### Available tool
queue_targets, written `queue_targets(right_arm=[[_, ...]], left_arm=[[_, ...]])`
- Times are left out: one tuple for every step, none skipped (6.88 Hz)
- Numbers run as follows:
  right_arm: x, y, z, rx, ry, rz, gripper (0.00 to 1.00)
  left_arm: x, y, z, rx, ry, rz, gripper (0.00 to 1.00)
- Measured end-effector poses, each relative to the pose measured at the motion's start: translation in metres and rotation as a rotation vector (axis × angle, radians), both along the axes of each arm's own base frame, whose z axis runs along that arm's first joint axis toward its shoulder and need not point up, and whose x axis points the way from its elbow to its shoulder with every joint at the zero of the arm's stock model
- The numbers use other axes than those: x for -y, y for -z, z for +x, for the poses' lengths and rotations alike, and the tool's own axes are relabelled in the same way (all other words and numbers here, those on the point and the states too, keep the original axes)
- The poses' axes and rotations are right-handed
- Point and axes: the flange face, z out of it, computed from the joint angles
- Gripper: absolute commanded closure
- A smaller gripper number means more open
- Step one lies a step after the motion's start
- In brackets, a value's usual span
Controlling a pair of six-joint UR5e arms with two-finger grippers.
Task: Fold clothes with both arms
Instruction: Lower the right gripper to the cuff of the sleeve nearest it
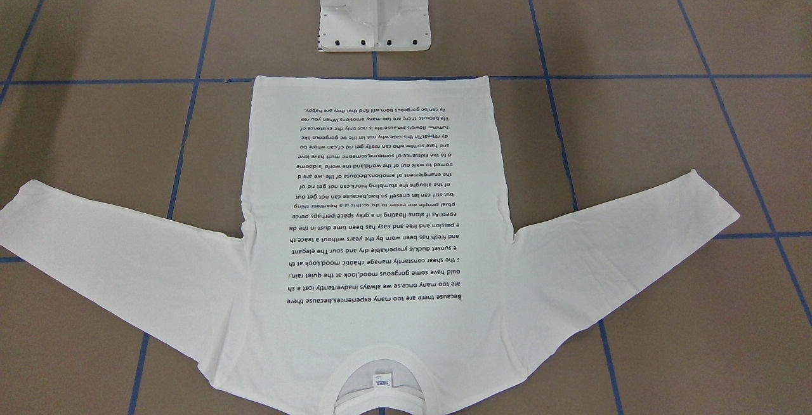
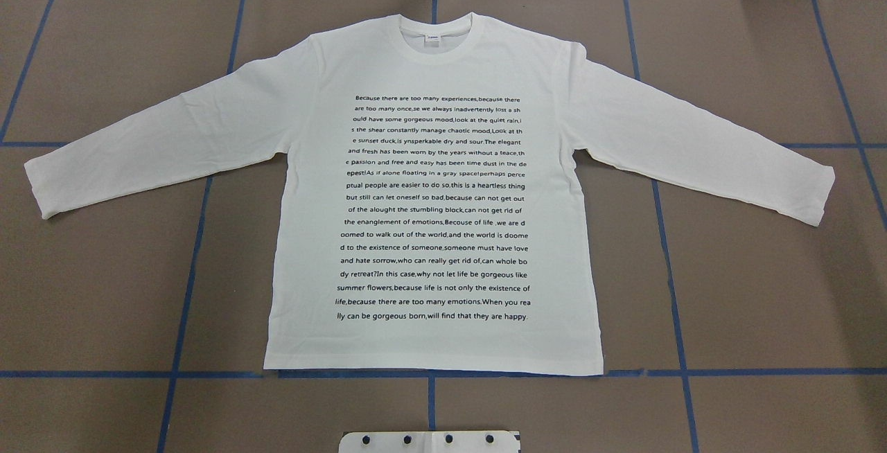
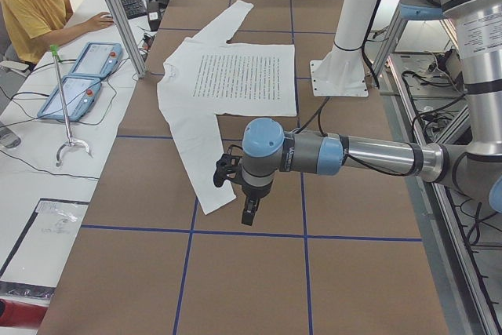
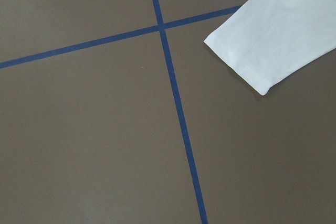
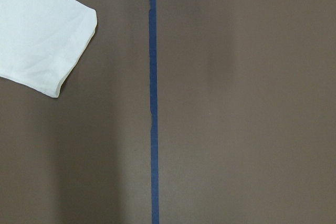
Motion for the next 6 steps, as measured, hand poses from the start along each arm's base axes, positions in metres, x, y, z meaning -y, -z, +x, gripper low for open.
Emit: queue_targets(right_arm=[[0.000,0.002,0.000,0.000,0.000,0.004,0.00],[0.002,0.006,0.000,0.000,0.000,0.013,0.00],[0.005,0.012,0.000,0.002,0.000,0.027,0.00],[0.016,0.024,-0.001,0.010,0.000,0.059,0.00],[0.034,0.044,-0.003,0.019,-0.001,0.131,0.00],[0.053,0.061,-0.003,0.025,-0.002,0.225,0.00]], left_arm=[[0.000,0.005,0.000,0.000,0.000,0.009,0.00],[0.000,0.016,0.000,0.000,0.000,0.032,0.00],[0.000,0.030,0.000,0.001,0.000,0.061,0.00],[0.004,0.047,0.000,0.001,0.002,0.096,0.00],[0.020,0.070,0.000,-0.001,0.006,0.148,0.00],[0.045,0.098,0.000,-0.002,0.007,0.226,0.00]])
